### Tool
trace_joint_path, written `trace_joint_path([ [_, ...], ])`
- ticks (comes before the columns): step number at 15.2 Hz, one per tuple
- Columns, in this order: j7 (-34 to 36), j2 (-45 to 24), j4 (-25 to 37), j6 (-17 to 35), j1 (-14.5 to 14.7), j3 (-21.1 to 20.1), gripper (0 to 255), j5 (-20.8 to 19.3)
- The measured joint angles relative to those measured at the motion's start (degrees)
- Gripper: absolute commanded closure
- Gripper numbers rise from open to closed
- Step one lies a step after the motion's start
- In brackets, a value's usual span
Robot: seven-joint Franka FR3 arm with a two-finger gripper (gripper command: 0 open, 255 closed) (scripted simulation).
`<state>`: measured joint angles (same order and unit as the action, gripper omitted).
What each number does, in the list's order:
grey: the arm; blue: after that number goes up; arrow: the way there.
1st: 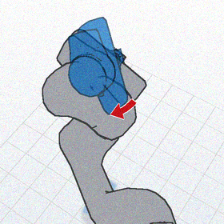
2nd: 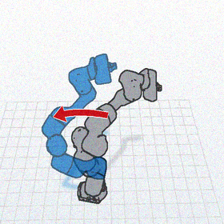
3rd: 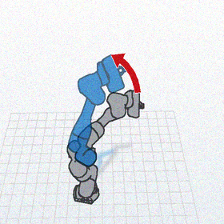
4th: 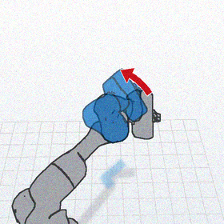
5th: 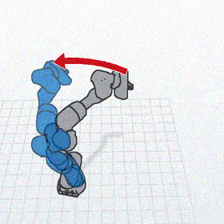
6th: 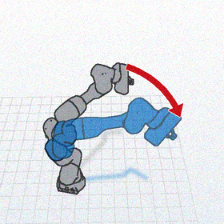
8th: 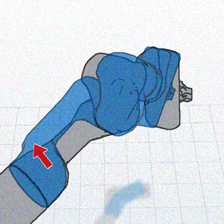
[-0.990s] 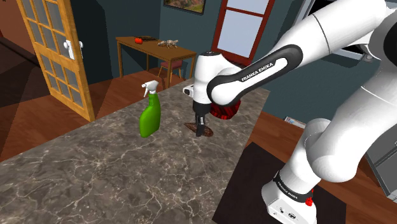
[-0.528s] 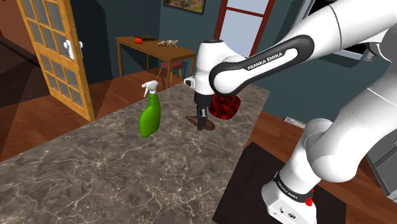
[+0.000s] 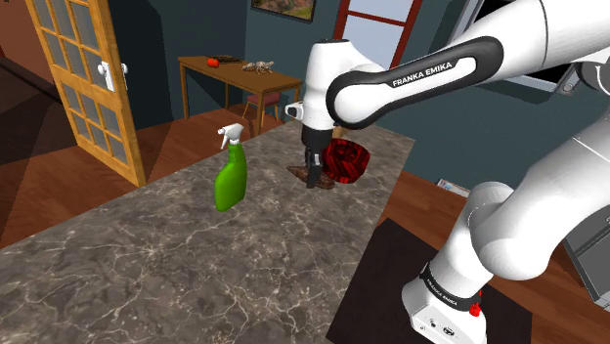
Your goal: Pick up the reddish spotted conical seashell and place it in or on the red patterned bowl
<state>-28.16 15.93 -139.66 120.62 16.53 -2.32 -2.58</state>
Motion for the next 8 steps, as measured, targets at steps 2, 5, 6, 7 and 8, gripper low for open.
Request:
trace_joint_path([
  [2,-0.1,0.6,1.1,-1.6,0.0,0.0,255,0.1],
  [5,-0.2,1.6,2.6,-4.3,0.1,0.0,255,0.2],
  [6,-0.2,1.9,3.2,-5.1,0.1,0.0,255,0.2],
  [7,-0.3,2.0,3.9,-5.9,0.1,0.0,255,0.2],
  [8,-0.3,2.2,4.4,-6.6,0.1,0.0,255,0.3],
])
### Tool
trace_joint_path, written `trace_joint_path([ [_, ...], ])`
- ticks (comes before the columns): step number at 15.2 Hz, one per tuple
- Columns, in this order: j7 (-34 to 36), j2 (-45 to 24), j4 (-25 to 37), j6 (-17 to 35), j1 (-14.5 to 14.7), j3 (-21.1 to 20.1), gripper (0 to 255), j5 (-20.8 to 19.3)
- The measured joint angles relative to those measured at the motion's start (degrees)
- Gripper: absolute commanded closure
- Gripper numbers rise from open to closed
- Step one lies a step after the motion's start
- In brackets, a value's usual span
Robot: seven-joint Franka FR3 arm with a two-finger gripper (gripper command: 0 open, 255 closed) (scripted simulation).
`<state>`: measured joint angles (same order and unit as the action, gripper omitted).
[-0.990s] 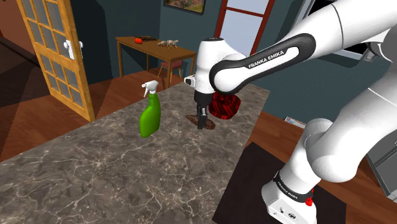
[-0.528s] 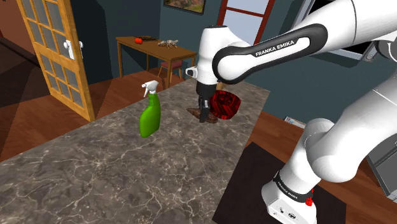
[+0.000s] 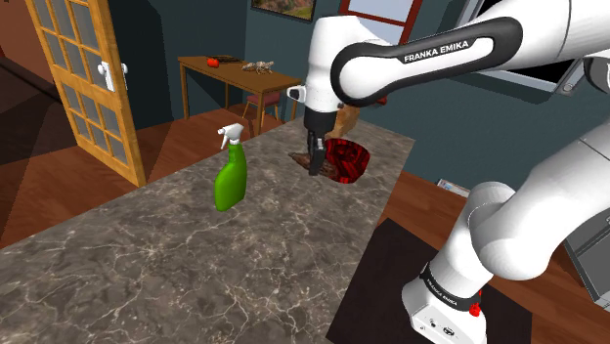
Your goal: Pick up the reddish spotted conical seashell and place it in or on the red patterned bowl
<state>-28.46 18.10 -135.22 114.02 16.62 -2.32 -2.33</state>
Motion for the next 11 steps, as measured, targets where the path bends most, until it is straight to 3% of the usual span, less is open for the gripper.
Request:
trace_joint_path([
  [6,-0.9,1.3,2.6,-3.8,-0.3,0.5,255,-0.1],
  [11,-7.1,1.6,2.7,-4.0,-3.2,5.0,255,-2.1],
])
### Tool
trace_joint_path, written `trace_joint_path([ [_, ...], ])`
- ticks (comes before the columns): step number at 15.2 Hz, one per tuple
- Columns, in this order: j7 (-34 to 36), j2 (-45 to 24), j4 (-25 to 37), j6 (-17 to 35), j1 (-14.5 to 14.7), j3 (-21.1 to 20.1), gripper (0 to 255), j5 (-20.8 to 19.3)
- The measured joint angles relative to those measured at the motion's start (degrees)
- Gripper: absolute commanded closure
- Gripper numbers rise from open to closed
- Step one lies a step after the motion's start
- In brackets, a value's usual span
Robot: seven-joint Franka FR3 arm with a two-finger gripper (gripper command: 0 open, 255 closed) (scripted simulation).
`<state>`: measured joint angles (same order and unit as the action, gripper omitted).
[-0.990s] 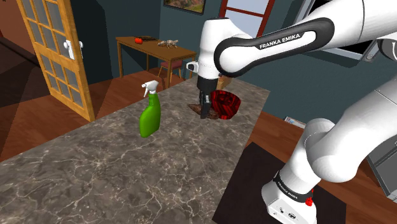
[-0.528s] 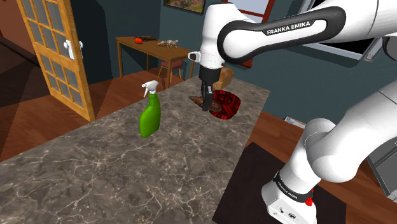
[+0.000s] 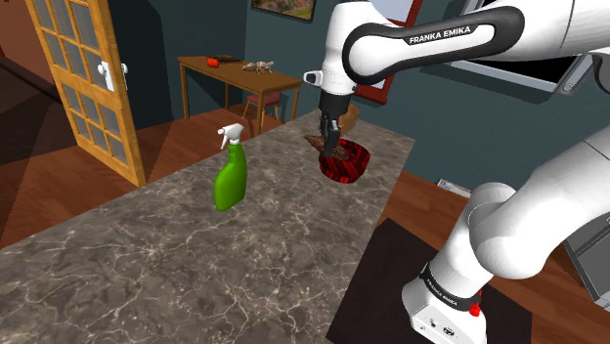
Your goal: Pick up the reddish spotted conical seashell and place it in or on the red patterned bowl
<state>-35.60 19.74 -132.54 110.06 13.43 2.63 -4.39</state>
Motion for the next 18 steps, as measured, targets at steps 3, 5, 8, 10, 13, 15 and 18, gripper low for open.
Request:
trace_joint_path([
  [3,-4.1,-0.3,0.2,0.4,-1.9,2.9,255,-1.2],
  [5,-7.0,-1.6,1.6,0.5,-3.1,4.9,255,-1.9],
  [8,-10.9,-3.1,2.9,1.1,-4.7,7.6,255,-2.7],
  [10,-13.7,-4.5,4.1,1.5,-5.8,9.4,255,-3.1],
  [13,-18.0,-6.6,6.2,1.9,-7.4,12.2,255,-3.5],
  [15,-21.7,-9.8,9.7,1.9,-8.6,14.5,255,-3.1],
  [18,-23.5,-11.0,9.3,3.5,-9.3,15.7,255,-3.1],
])
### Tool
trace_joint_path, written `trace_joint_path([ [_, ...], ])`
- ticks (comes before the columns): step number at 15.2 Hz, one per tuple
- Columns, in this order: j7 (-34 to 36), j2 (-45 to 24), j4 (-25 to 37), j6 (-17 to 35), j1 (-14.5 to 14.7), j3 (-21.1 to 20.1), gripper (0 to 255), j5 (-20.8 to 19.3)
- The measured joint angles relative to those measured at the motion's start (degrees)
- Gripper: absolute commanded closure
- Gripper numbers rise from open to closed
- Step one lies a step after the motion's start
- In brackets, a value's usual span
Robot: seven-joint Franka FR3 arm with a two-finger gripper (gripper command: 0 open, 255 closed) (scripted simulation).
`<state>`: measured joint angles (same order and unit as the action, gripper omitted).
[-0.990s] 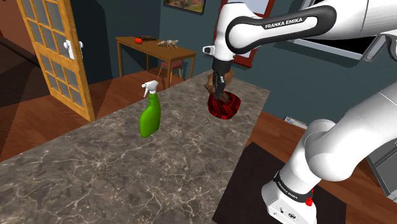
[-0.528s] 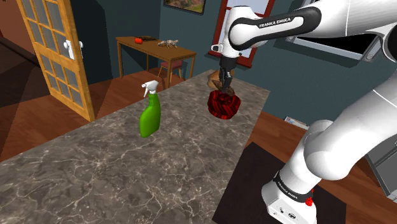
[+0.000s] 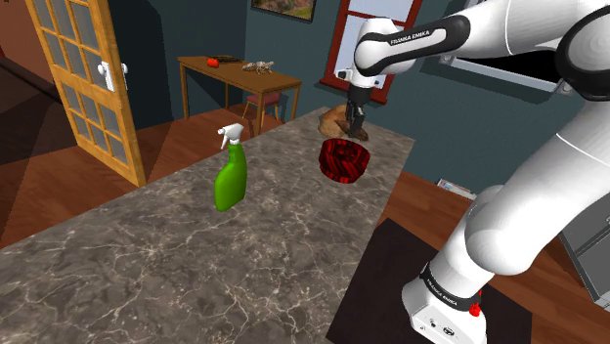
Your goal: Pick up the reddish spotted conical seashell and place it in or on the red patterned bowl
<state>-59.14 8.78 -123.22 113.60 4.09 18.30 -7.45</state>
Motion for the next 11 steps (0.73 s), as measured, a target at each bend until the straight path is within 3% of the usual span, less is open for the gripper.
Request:
trace_joint_path([
  [11,-0.3,-3.2,-5.1,8.2,-0.2,0.6,255,0.5],
])
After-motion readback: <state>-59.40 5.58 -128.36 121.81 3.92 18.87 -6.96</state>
